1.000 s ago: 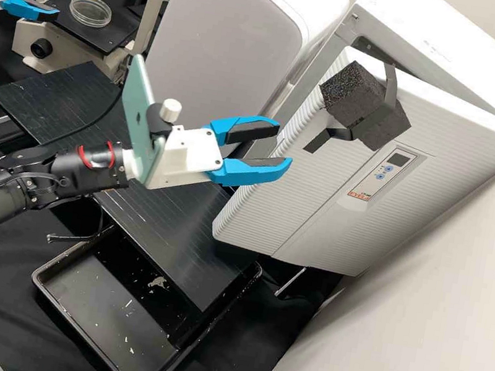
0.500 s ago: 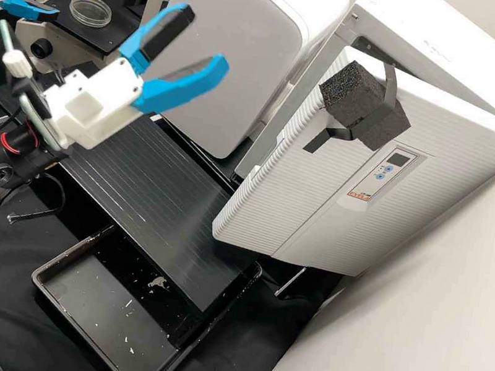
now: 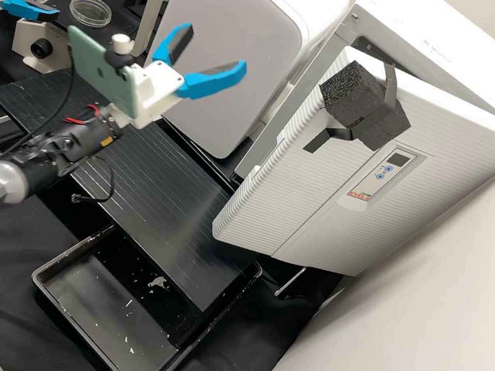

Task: Open the incubator door

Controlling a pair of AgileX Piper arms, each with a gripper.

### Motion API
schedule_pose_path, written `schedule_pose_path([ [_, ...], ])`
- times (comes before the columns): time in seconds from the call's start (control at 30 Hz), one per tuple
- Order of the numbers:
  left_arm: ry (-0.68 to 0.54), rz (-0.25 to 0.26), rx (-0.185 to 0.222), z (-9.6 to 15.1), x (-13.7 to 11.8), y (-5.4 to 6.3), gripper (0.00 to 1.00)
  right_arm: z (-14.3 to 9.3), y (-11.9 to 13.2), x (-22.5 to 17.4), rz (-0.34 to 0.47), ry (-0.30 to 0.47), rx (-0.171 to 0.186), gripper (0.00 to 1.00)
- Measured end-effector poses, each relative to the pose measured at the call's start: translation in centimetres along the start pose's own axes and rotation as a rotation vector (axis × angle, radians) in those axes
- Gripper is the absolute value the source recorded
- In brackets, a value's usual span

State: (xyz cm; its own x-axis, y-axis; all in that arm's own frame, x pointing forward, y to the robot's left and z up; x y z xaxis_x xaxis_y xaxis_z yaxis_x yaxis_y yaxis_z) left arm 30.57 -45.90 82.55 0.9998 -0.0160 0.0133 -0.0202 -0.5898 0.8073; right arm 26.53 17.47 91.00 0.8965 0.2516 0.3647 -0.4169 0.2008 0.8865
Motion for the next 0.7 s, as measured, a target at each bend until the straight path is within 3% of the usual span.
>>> schedule_pose_path([
  [0.23, 0.0, 0.0, 0.0, 0.0, 0.0, 0.0, 1.0, 4.2, -1.8, 3.7, -0.052, -0.146, 0.031, 1.0],
  [0.4, 0.0, 0.0, 0.0, 0.0, 0.0, 0.0, 1.0, 6.5, -2.6, 5.3, -0.094, -0.23, 0.03, 1.0],
  [0.53, 0.0, 0.0, 0.0, 0.0, 0.0, 0.0, 1.0, 8.5, -3.2, 5.4, -0.096, -0.396, 0.087, 1.0],
  [0.63, 0.0, 0.0, 0.0, 0.0, 0.0, 0.0, 1.0, 9.5, -3.2, 4.9, -0.089, -0.517, 0.093, 1.0],
  [0.7, 0.0, 0.0, 0.0, 0.0, 0.0, 0.0, 1.0, 9.6, -3.2, 4.7, -0.079, -0.56, 0.07, 1.0],
])
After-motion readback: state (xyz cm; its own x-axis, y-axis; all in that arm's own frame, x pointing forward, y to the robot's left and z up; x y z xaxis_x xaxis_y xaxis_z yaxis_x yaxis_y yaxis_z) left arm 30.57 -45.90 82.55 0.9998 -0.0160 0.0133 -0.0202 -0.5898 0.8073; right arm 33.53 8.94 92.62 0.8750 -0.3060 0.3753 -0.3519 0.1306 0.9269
